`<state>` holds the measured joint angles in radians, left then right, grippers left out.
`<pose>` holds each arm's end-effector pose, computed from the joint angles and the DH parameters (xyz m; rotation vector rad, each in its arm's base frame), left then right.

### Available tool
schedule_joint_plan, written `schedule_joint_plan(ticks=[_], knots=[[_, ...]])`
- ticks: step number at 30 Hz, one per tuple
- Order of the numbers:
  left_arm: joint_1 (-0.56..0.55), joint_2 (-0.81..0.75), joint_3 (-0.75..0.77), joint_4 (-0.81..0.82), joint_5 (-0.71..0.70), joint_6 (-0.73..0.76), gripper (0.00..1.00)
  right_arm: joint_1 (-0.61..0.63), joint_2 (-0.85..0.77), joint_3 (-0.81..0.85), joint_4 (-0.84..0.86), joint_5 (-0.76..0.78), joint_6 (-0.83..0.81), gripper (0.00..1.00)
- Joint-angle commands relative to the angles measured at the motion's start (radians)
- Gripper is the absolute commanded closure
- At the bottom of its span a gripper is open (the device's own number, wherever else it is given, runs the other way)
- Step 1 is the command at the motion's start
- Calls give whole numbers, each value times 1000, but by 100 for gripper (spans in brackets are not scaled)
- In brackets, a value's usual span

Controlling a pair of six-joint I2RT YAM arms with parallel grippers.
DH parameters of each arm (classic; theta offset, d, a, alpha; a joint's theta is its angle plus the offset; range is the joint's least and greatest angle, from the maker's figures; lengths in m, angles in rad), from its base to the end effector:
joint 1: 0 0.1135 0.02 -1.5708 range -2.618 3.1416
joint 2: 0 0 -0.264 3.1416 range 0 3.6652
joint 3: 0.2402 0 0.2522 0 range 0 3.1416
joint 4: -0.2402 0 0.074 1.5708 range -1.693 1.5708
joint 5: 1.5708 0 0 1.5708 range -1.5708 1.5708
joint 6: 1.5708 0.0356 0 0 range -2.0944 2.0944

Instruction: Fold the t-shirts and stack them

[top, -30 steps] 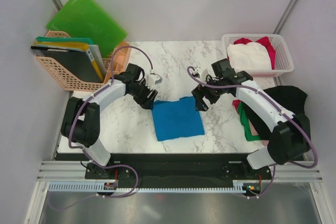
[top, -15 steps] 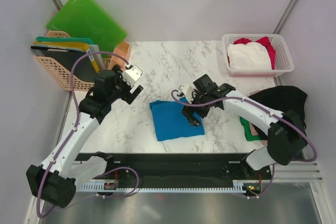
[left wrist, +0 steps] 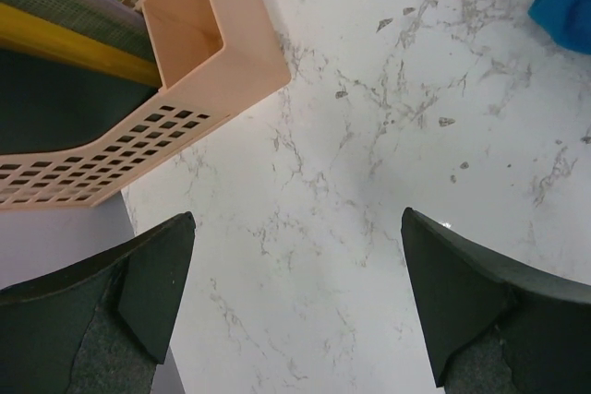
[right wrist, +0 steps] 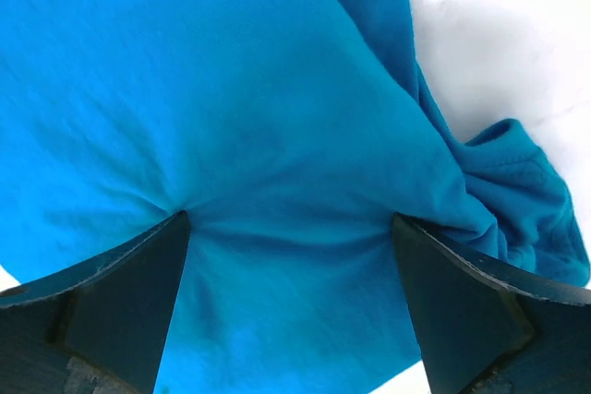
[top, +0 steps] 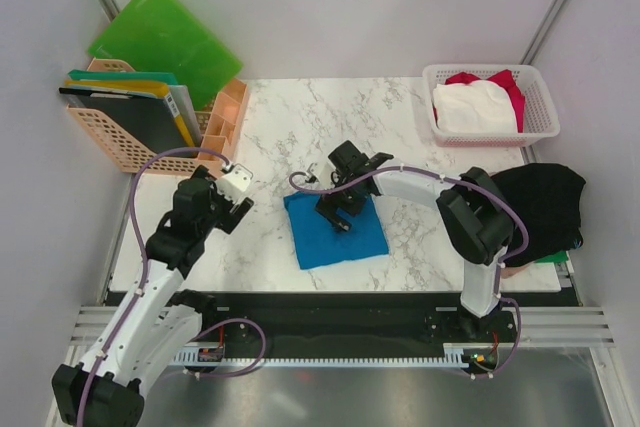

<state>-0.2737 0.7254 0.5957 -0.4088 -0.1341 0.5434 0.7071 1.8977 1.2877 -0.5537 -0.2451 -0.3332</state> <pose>0.1620 -0.0405 0.2604 0.7670 1.9748 0.3024 0.2855 0.2553 0.1727 -1.4297 2.3553 0.4390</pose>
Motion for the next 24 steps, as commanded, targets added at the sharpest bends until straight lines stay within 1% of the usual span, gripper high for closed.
schedule_joint_plan(ticks=[1, 4, 7, 13, 16, 19, 22, 24], knots=[[16, -15, -14, 44, -45, 1, 0, 20, 64, 19, 47, -11, -18, 2], [25, -8, -7, 47, -38, -5, 0, 69, 100, 28, 57, -19, -15, 2], [31, 6, 4, 59, -35, -20, 0, 129, 142, 84, 61, -19, -12, 2], [83, -43, 4, 87, -41, -33, 0, 206, 317, 309, 41, -59, 5, 2], [108, -75, -2, 105, -53, -31, 0, 242, 406, 483, 18, -69, 14, 2], [119, -80, -10, 113, -61, -30, 0, 265, 484, 605, -2, -72, 29, 2], [122, -84, -20, 111, -62, -20, 0, 265, 508, 645, 6, -83, 57, 2], [123, -89, -25, 111, -68, -17, 0, 267, 485, 630, 31, -89, 68, 2]])
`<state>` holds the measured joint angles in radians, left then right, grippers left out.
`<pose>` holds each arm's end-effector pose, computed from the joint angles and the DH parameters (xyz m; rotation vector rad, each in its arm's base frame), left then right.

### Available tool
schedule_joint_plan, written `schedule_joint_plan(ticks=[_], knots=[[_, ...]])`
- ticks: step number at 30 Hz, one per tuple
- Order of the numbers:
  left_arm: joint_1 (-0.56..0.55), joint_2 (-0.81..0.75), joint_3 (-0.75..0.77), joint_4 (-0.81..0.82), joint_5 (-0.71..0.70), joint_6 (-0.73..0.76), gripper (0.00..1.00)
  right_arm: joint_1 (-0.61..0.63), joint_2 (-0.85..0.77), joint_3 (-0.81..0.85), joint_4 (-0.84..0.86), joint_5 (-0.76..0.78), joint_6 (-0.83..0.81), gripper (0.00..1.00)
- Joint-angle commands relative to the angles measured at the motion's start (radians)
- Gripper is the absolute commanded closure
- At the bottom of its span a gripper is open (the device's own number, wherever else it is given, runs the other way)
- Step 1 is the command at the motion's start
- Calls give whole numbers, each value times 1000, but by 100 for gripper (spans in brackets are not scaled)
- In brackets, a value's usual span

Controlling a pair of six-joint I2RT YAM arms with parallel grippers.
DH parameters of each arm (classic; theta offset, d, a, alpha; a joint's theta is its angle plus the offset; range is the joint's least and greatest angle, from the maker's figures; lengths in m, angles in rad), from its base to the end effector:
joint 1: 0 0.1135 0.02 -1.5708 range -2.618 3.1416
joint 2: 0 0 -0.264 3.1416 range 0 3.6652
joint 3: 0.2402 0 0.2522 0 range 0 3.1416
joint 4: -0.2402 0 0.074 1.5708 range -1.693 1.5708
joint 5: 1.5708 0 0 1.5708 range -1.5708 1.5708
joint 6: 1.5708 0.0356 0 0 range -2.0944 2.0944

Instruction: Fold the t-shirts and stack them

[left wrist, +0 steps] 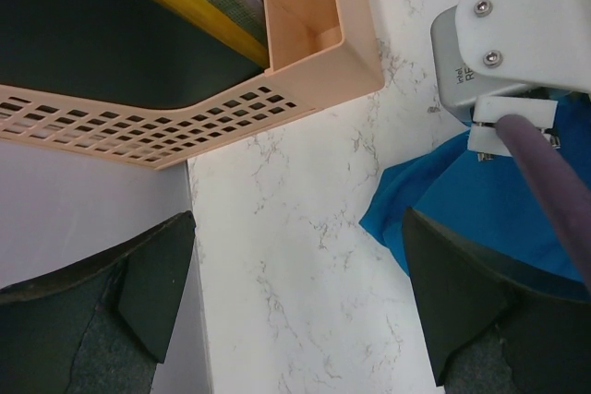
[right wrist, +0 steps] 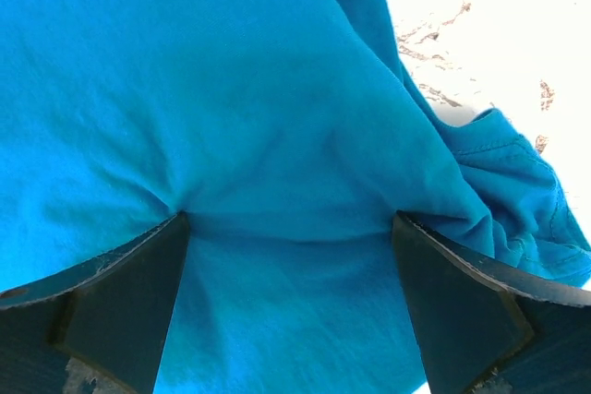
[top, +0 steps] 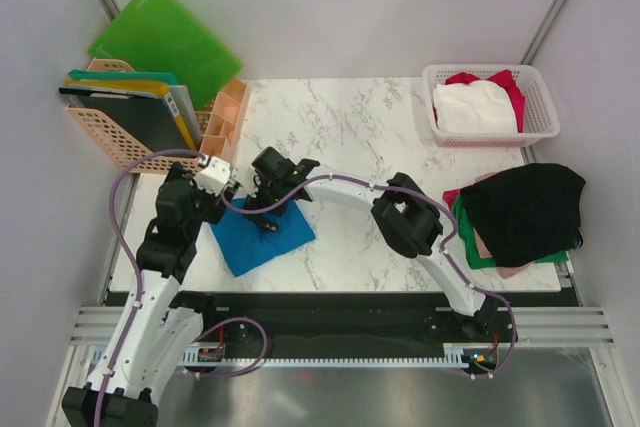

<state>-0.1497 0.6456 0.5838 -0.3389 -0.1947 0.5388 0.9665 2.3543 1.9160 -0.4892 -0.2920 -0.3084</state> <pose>0.1569 -0.0167 0.2746 0.5494 1.9131 0.4447 0.2861 0.4324 0.1644 -1.6204 1.9778 0.6303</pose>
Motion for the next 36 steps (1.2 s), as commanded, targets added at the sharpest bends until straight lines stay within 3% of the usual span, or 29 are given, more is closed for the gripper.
schedule_joint_plan(ticks=[1, 6, 12, 19, 21, 25, 27, 31, 33, 36], knots=[[1, -14, -13, 40, -8, -14, 0, 6, -7, -29, -22, -42, 49, 2], [12, -43, -13, 37, 6, -30, 0, 6, -214, -252, 112, 51, 55, 2], [13, -47, -38, 32, 60, -51, 0, 6, -658, -380, 264, 284, 20, 2], [13, -43, -35, -8, 147, -63, 0, 6, -822, -382, 330, 721, -96, 2], [13, -29, -18, -26, 173, -62, 0, -5, -871, -449, 331, 774, -159, 2], [13, 81, 42, -87, 265, -22, 0, -147, -1058, -612, 235, 728, -244, 2], [13, 185, 101, -136, 306, -30, 0, -250, -1092, -643, 160, 719, -201, 2], [12, 359, 227, -198, 452, -76, 0, -619, -1173, -699, -9, 591, -74, 2], [9, 444, 289, -196, 468, -80, 0, -719, -1220, -741, -44, 479, -69, 2], [6, 526, 347, -193, 478, -74, 0, -804, -1270, -788, -58, 511, -41, 2]])
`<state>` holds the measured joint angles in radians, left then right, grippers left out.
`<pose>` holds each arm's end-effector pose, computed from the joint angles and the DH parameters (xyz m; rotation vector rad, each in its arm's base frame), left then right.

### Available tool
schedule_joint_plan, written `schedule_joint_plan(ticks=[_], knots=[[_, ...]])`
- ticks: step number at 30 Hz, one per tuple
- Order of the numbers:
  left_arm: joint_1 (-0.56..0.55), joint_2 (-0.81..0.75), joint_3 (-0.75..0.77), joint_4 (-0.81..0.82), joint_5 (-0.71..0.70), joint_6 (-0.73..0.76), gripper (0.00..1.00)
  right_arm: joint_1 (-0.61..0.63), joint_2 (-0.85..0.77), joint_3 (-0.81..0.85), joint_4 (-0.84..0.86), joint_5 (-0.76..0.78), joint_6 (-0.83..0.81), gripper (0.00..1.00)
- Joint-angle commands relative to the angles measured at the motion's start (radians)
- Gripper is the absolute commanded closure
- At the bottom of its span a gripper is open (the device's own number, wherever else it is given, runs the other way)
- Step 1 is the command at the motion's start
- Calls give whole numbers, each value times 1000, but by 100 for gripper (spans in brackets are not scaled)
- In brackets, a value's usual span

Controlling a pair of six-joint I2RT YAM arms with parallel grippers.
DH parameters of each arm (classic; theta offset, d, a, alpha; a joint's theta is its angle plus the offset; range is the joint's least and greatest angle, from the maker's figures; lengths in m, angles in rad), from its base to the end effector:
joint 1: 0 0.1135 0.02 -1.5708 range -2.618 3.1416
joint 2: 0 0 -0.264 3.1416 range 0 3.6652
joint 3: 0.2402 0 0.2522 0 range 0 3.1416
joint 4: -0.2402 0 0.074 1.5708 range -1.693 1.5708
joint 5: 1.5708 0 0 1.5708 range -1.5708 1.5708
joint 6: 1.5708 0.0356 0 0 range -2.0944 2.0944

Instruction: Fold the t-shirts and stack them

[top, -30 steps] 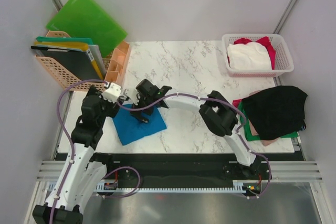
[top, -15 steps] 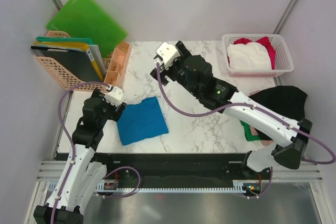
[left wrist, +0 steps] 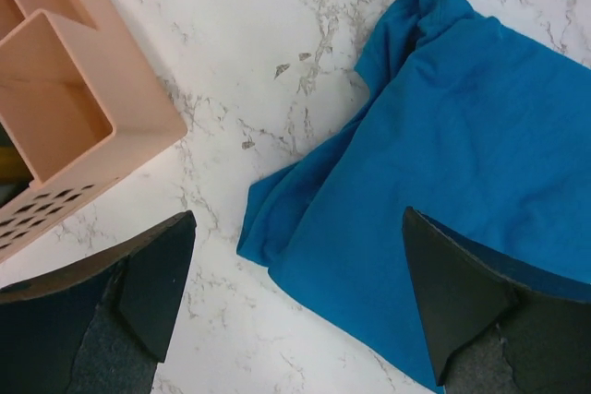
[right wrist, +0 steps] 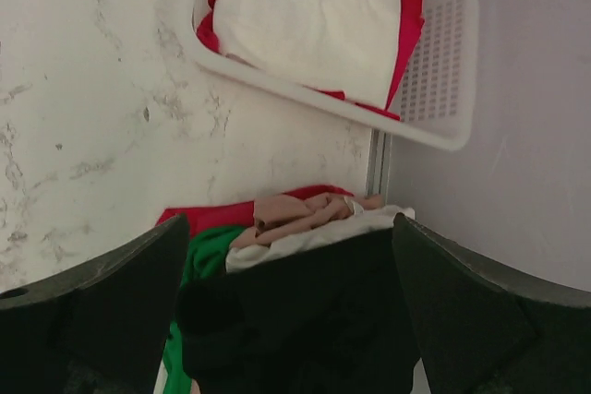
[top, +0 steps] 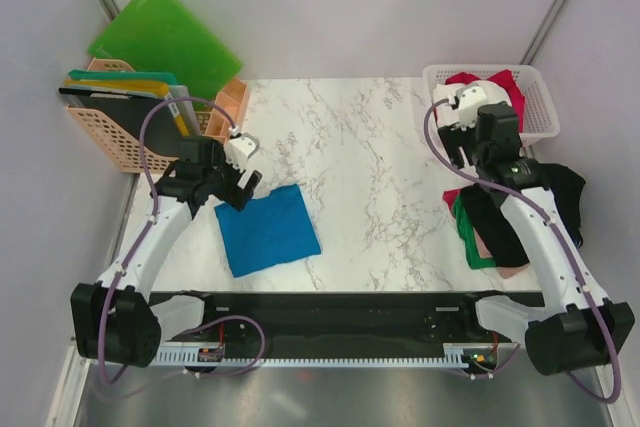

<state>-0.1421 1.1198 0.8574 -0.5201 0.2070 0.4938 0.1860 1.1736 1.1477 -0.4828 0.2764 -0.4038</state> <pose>0.2309 -0.0404 0.2688 0.8244 2.1828 -0.0688 0.2562 0.0383 0.3579 -0.4416 2.0380 -0.4200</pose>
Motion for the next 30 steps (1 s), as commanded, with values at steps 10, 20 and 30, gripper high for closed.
schedule_joint_plan(ticks=[10, 20, 30], knots=[[-4, 69, 36, 43, 107, -20, 0, -374, -40, -103, -290, -196, 243, 2], [-4, 69, 22, 42, 85, -18, 0, -666, 34, -206, -157, -211, 218, 2], [-4, 49, -9, 42, 72, -3, 0, -697, 191, -218, -94, -259, 203, 2]])
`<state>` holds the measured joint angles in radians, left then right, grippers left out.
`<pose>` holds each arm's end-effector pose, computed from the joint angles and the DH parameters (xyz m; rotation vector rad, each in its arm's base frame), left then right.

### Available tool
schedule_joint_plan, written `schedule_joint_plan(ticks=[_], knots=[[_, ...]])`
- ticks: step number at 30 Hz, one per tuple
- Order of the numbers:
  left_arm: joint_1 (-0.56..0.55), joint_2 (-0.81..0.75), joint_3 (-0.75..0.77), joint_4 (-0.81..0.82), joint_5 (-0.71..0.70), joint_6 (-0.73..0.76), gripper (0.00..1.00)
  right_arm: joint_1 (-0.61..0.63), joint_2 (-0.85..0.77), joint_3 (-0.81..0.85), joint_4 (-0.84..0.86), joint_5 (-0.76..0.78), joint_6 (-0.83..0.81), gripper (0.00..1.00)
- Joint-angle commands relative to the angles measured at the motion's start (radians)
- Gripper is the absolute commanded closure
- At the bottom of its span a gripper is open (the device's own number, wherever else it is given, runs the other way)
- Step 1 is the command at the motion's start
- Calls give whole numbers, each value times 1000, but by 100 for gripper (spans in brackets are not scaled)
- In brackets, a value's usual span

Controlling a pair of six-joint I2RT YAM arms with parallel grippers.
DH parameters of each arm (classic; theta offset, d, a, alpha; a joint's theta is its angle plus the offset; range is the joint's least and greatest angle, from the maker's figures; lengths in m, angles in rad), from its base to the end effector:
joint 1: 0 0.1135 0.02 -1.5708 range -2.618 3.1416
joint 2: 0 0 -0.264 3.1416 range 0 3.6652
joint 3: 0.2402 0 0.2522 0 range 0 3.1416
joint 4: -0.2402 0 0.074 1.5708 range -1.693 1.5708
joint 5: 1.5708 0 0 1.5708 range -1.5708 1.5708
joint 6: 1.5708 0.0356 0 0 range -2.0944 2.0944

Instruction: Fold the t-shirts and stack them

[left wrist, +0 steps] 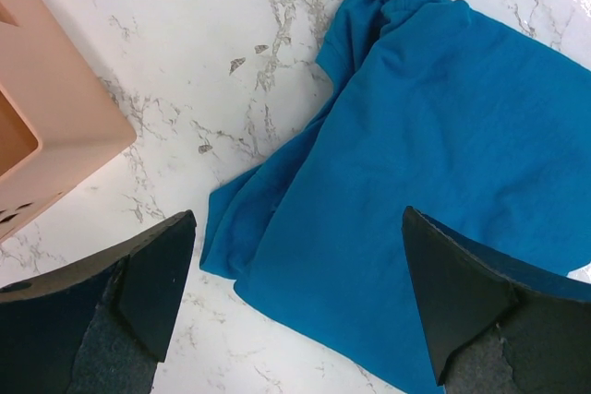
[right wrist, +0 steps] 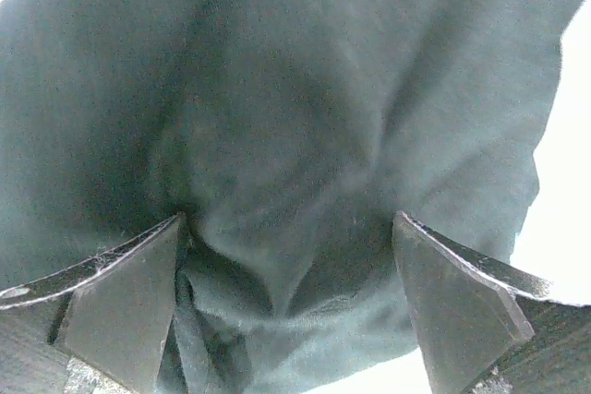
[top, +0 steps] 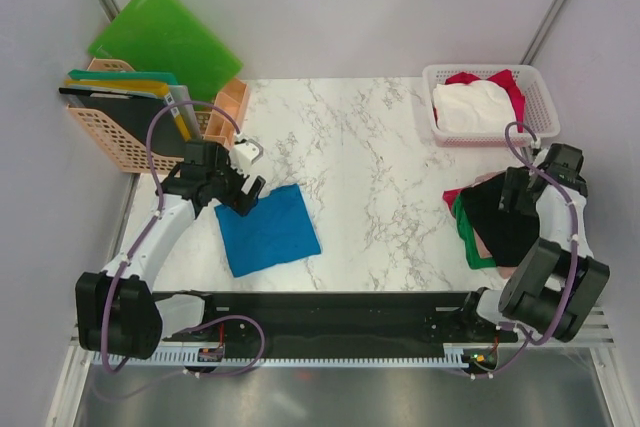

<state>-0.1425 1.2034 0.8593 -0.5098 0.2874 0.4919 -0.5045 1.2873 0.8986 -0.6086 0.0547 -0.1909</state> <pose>0.2431 -0.0451 0.2522 0.8661 2.2240 -0.1844 0.2223 -0.1250 0.2376 0.4270 2.5661 -0.3283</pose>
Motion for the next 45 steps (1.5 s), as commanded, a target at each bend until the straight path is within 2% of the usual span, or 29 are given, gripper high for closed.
schedule_joint_plan(ticks=[1, 8, 11, 15, 20, 26, 29, 30, 35, 45], knots=[[-3, -41, -17, 33, -10, 0, 0, -6, 107, 46, 23, -44, -18, 2], [-3, -83, -72, 60, -27, 13, 0, -6, 335, 85, -26, -79, -137, 2], [-3, -99, -94, 65, -33, 16, 0, -5, 382, 60, -69, -84, -257, 2], [-3, -113, -108, 68, -53, 25, 0, -5, 363, 14, -88, -61, -384, 2], [-3, -113, -106, 70, -53, 19, 0, 27, 247, -35, -158, -91, -507, 2], [-3, -119, -108, 71, -53, -7, 0, 211, 187, -47, -247, -124, -506, 2], [-3, -142, -118, 71, -71, -3, 0, 372, 202, -24, -281, -182, -470, 2], [-3, -148, -126, 71, -76, -1, 0, 397, 211, -14, -298, -247, -469, 2], [-3, -146, -140, 71, -99, 14, 0, 539, 340, 147, -381, -404, -427, 2], [-3, -145, -141, 82, -108, 2, 0, 800, 535, 388, -313, -380, -276, 2]])
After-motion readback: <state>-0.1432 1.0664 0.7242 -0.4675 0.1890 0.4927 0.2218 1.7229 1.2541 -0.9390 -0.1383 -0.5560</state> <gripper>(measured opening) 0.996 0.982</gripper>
